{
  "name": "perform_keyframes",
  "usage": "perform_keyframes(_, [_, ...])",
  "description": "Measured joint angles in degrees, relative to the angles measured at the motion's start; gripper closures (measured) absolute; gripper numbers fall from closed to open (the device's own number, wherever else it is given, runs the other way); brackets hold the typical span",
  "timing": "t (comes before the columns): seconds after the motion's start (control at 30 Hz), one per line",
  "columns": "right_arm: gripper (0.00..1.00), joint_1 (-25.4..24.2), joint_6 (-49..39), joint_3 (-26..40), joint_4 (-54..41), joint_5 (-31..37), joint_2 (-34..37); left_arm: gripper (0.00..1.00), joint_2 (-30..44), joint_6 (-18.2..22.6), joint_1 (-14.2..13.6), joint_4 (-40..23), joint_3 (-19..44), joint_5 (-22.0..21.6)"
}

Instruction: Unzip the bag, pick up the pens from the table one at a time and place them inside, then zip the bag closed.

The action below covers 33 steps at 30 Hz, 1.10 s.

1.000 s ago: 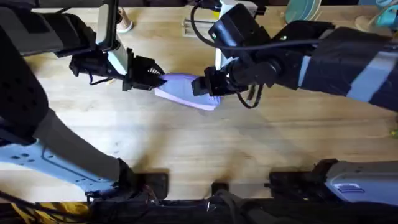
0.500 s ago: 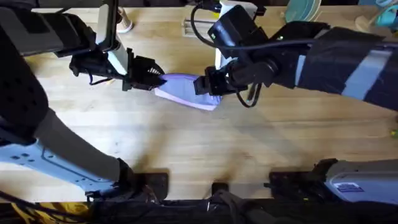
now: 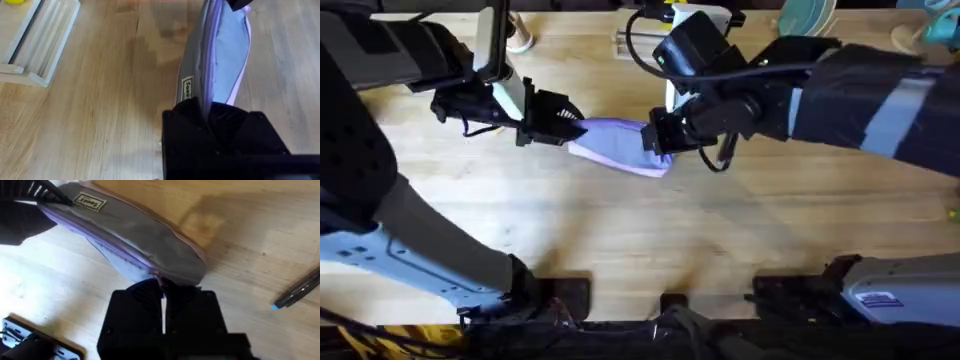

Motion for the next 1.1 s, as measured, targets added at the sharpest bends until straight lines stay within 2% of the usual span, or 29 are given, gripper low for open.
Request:
perform_keyframes(0.53, [0.969, 0.0, -1.2, 3.3, -3.4, -0.5, -5.2, 0.959, 0.0, 0.0, 0.2, 0.1, 0.0, 0.2])
perform_keyframes(1.1, [0.969, -2.5, -4.8, 7.0, -6.2, -3.1, -5.6, 0.959, 0.0, 0.0, 0.1, 0.2, 0.0, 0.5])
